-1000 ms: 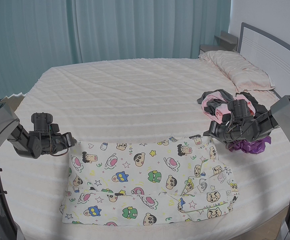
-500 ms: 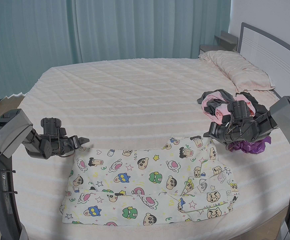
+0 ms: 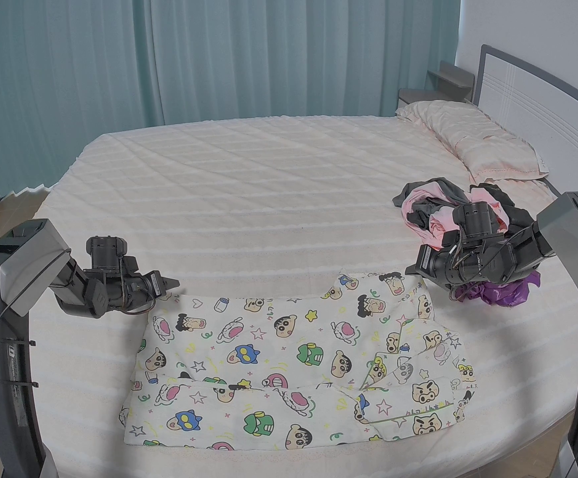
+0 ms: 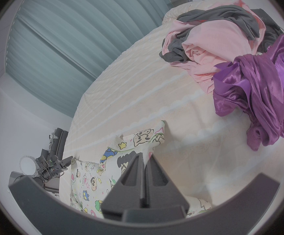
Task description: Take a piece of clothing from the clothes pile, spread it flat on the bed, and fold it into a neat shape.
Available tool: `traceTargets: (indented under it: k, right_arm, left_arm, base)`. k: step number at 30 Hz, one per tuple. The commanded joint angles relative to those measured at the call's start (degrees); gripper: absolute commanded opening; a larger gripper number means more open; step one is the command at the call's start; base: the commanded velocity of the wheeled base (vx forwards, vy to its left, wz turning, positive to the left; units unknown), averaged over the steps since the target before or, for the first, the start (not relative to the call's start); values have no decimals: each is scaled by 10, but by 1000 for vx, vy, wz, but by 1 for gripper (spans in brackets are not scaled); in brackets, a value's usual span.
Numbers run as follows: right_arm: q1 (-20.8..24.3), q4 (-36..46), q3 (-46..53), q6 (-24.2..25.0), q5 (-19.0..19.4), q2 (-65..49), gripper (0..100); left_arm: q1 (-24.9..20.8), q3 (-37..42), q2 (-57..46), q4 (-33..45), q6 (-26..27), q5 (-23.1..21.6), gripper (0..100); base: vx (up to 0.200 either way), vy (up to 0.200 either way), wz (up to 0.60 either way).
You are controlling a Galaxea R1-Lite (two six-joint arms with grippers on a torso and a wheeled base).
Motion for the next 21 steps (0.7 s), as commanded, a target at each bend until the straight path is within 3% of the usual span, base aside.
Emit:
traceTargets:
  k: [1, 21]
  right_arm:
    - [0, -1, 0, 0, 0, 1, 0]
    - [-3, -4, 8, 16, 0, -40, 0]
  left_arm:
    - [-3, 8, -4, 0, 0, -1, 0]
    - [4, 60, -100, 0, 4, 1, 0]
  base:
    - [0, 0, 0]
    - [0, 0, 0]
